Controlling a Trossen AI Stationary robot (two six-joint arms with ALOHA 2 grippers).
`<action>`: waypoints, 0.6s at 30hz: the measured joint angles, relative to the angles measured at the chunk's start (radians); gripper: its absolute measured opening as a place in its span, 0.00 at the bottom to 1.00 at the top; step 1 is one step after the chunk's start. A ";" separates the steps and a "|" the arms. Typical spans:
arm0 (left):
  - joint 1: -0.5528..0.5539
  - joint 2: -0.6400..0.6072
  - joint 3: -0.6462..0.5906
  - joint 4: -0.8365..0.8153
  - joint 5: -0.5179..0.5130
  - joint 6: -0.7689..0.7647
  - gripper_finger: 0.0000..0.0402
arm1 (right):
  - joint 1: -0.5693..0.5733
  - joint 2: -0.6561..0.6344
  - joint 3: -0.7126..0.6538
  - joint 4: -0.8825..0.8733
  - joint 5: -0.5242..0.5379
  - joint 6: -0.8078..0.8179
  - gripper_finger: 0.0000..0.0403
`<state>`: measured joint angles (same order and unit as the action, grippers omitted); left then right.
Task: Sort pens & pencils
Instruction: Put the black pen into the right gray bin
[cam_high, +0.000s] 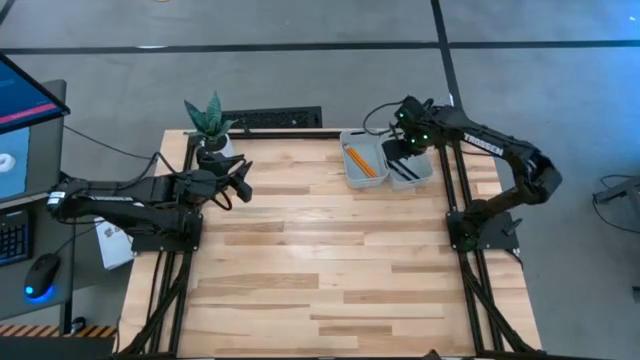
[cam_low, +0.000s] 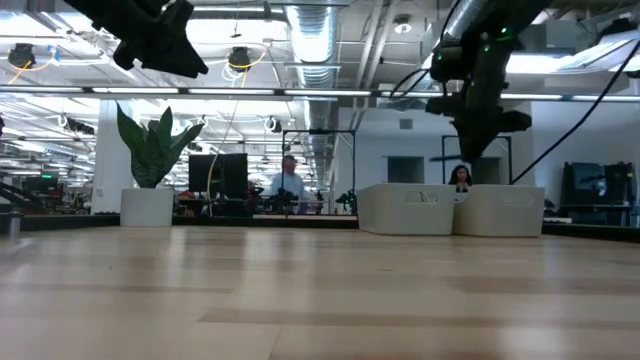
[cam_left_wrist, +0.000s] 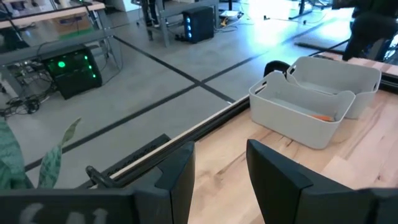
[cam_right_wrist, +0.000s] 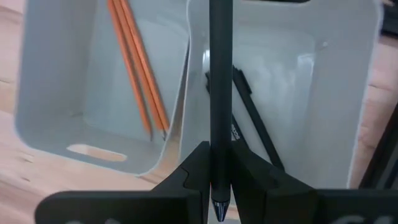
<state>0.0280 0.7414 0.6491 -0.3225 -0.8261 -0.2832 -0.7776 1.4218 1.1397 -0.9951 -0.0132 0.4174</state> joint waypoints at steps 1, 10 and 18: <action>0.000 0.000 0.000 0.000 0.000 0.000 0.34 | 0.000 0.017 0.000 -0.001 0.000 -0.001 0.18; 0.000 0.000 0.000 -0.002 0.000 0.001 0.34 | -0.002 0.178 0.000 -0.050 0.018 -0.026 0.18; 0.000 0.000 0.000 -0.002 0.000 0.002 0.34 | -0.004 0.282 0.000 -0.052 0.076 -0.035 0.18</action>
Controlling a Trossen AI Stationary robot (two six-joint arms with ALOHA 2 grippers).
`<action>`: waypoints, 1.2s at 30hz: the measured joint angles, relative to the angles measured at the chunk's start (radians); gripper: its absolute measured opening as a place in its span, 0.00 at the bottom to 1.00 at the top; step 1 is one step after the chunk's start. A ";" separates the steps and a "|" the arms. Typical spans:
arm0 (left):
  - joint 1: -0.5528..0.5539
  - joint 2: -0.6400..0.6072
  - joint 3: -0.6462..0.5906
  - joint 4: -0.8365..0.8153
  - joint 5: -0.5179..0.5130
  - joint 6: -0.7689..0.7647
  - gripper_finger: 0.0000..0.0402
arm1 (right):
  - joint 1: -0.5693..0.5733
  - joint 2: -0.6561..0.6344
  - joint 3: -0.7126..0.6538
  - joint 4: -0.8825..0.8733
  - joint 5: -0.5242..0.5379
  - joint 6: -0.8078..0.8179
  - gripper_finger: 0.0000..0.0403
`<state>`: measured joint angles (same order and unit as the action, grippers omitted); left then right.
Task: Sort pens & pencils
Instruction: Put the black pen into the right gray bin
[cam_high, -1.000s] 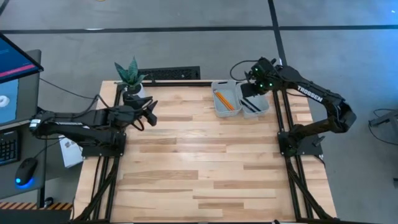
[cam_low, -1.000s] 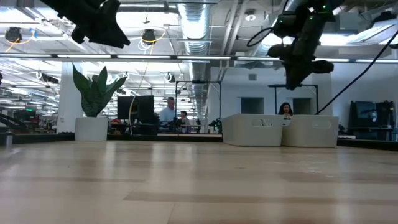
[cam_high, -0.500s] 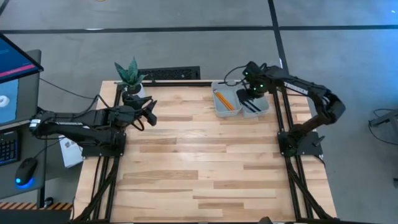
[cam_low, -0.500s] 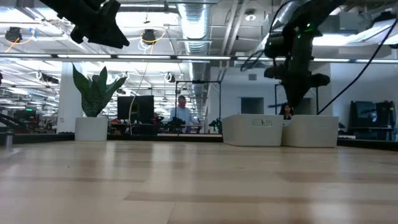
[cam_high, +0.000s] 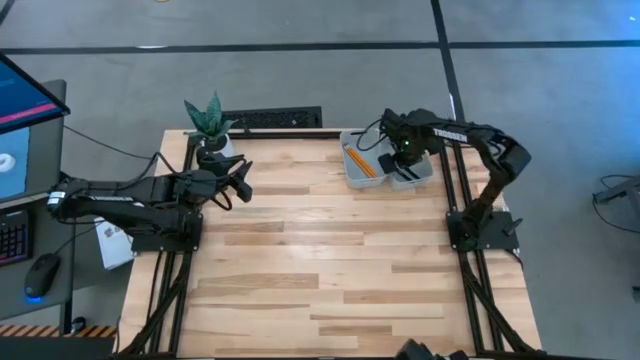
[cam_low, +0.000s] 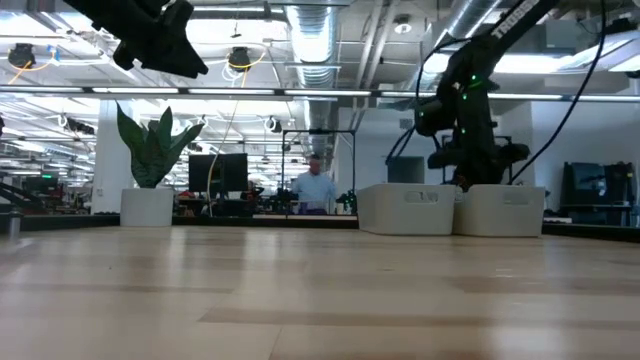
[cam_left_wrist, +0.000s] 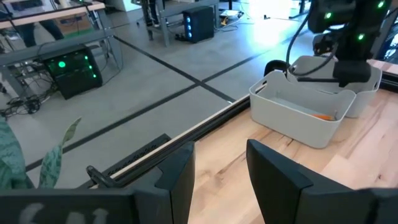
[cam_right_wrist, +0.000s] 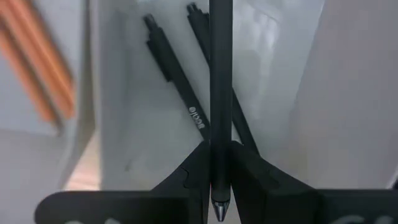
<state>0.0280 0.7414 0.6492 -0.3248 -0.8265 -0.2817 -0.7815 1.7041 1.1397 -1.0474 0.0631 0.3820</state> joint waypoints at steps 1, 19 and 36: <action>0.000 0.000 0.000 0.000 0.000 0.000 0.34 | 0.000 0.013 0.000 0.000 0.005 0.000 0.18; 0.000 0.000 0.000 0.000 0.000 0.000 0.34 | 0.000 0.099 0.000 0.012 0.021 -0.024 0.18; 0.000 0.000 0.001 0.000 0.000 -0.001 0.34 | 0.003 0.099 0.001 0.008 0.017 -0.024 0.20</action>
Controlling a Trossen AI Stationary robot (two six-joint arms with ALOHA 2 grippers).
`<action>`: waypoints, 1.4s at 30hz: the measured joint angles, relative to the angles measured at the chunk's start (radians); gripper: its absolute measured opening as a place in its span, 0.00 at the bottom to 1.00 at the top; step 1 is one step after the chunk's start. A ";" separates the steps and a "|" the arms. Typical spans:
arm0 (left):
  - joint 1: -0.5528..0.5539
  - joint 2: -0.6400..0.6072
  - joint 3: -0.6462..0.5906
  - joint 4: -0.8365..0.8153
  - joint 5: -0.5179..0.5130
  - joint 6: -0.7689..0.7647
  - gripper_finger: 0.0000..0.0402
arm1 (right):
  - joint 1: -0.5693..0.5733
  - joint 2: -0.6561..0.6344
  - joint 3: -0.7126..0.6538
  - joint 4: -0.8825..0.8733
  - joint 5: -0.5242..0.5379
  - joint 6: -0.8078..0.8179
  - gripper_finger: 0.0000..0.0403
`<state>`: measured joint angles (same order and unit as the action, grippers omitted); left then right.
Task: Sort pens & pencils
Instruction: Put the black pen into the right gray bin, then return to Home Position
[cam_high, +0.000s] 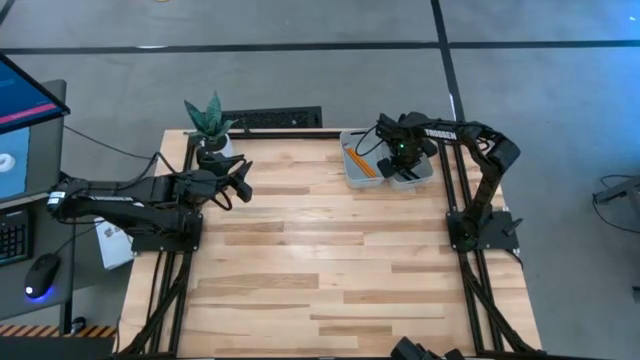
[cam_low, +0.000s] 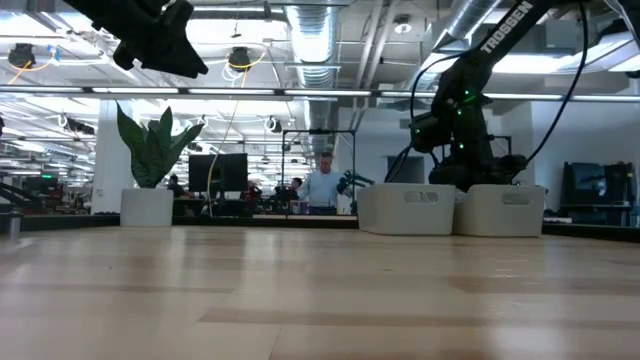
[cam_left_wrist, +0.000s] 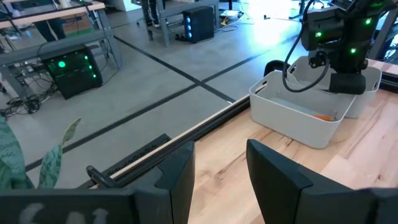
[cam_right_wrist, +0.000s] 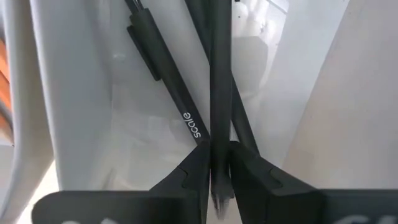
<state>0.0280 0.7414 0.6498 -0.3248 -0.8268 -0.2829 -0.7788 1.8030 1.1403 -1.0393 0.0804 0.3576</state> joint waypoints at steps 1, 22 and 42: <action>0.000 0.000 0.000 0.000 0.000 0.000 0.34 | 0.000 0.000 0.000 0.000 0.000 0.000 0.21; 0.000 0.000 0.000 0.001 0.000 -0.004 0.34 | 0.006 -0.048 0.032 -0.104 0.000 0.000 0.50; -0.011 -0.132 0.001 0.020 0.018 0.048 0.34 | 0.246 -0.821 0.129 0.247 0.055 -0.072 0.49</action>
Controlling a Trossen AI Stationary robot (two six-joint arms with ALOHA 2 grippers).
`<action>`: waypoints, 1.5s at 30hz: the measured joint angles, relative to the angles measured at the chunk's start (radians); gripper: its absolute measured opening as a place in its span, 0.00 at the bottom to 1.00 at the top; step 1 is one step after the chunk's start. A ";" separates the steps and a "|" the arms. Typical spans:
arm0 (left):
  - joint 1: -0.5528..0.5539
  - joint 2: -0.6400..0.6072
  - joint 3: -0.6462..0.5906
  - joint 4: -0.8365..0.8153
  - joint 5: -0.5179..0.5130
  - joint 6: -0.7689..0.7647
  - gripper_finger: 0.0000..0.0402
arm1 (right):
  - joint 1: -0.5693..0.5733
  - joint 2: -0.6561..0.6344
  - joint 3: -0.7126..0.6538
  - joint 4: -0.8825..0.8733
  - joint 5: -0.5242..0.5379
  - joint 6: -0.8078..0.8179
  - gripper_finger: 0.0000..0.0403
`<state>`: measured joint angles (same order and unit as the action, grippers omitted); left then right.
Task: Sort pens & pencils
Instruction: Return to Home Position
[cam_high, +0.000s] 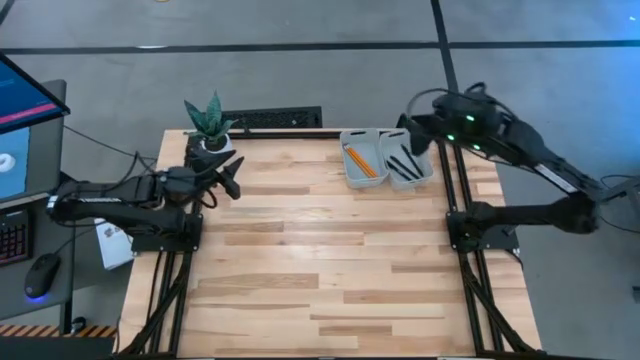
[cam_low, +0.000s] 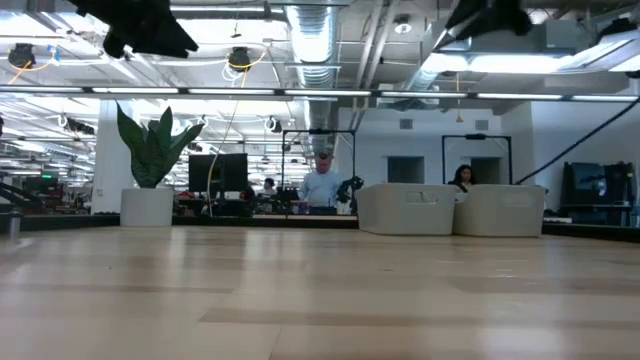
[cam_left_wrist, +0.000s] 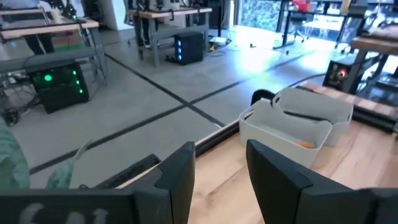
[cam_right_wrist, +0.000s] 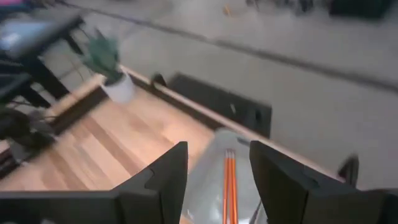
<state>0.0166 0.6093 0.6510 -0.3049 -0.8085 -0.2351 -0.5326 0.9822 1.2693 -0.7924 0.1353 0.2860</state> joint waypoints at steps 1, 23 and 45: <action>0.000 -0.014 0.000 -0.011 0.000 -0.007 0.34 | 0.021 -0.025 -0.001 0.007 0.016 -0.022 0.49; -0.036 -0.373 -0.268 -0.033 0.019 -0.126 0.34 | 0.405 -0.472 -0.626 0.592 0.144 -0.085 0.48; -0.036 -0.606 -0.463 -0.013 0.018 -0.141 0.34 | 0.487 -0.977 -1.071 0.777 0.157 -0.129 0.48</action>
<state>-0.0196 0.0036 0.1881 -0.3184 -0.7906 -0.3758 -0.0460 0.0054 0.1984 -0.0156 0.2927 0.1575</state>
